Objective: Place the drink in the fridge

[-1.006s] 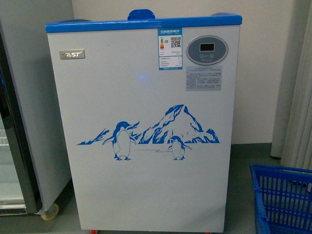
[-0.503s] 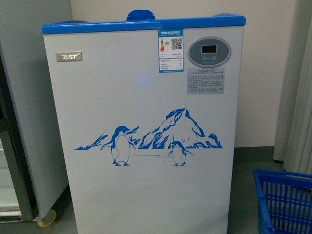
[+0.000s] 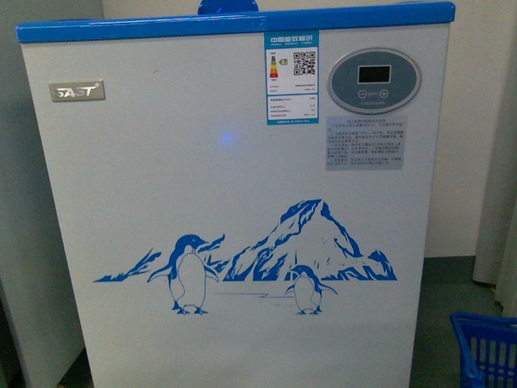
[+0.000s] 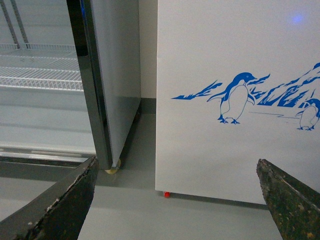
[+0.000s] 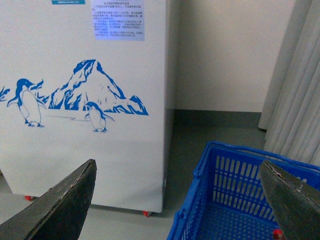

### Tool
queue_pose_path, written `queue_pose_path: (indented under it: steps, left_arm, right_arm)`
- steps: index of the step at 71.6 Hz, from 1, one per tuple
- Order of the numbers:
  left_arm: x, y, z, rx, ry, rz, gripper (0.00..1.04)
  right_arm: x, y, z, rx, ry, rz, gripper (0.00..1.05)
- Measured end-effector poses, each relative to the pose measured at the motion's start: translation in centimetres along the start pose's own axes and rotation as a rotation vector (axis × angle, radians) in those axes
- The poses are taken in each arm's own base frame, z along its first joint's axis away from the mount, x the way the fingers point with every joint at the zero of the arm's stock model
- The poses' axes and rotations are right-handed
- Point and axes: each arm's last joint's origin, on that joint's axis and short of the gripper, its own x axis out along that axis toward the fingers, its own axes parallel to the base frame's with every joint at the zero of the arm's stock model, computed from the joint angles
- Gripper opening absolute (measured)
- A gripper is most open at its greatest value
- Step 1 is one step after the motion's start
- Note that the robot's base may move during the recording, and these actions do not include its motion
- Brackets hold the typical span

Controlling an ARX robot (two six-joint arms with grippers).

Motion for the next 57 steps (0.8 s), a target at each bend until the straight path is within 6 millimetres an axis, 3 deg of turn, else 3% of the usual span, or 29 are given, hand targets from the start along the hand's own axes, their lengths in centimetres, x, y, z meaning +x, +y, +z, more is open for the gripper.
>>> queue_pose_path:
  steps: [50, 57]
  left_arm:
    - [0.00, 0.00, 0.00, 0.000, 0.000, -0.001, 0.97]
    - [0.00, 0.00, 0.00, 0.000, 0.000, 0.000, 0.97]
  right_arm:
    - [0.01, 0.01, -0.01, 0.002, 0.003, 0.000, 0.98]
    - [0.28, -0.53, -0.72, 0.091, 0.363, -0.427, 0.98]
